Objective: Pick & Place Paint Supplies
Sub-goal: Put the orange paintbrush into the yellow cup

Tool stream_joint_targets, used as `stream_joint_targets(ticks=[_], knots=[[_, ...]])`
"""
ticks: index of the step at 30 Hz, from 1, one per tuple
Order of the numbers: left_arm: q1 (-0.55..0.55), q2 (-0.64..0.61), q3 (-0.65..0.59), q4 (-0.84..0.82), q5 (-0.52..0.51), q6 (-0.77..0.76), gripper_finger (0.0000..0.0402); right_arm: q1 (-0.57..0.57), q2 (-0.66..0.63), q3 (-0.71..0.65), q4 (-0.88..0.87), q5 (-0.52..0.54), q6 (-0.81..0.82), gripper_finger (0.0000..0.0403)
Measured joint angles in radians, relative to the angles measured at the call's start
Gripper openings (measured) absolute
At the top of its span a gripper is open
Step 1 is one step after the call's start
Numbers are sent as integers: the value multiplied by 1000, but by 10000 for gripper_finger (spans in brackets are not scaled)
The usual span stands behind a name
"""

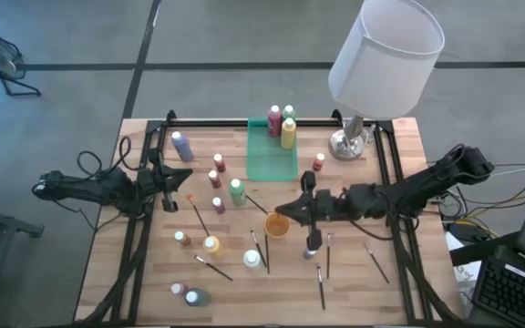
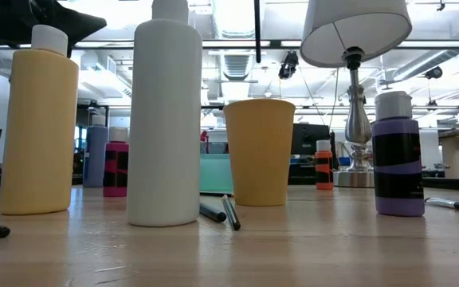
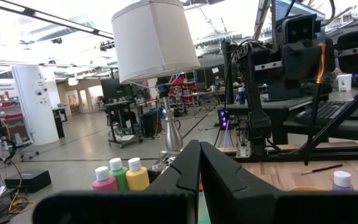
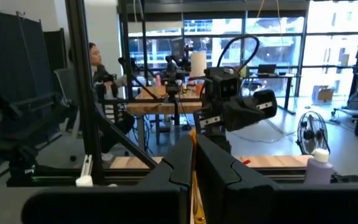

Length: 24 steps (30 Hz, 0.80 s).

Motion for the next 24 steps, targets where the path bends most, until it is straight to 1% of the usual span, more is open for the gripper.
stream_joint_targets(ticks=[8, 19, 24], knots=[[0, 0, 0, 0, 0, 0, 16, 0, 11, -22, -8, 1, 9, 8], [0, 0, 0, 0, 0, 0, 16, -17, 74, -133, 172, 3, 48, 8], [0, 0, 0, 0, 0, 0, 16, -21, 101, -198, 314, 0, 73, 8]])
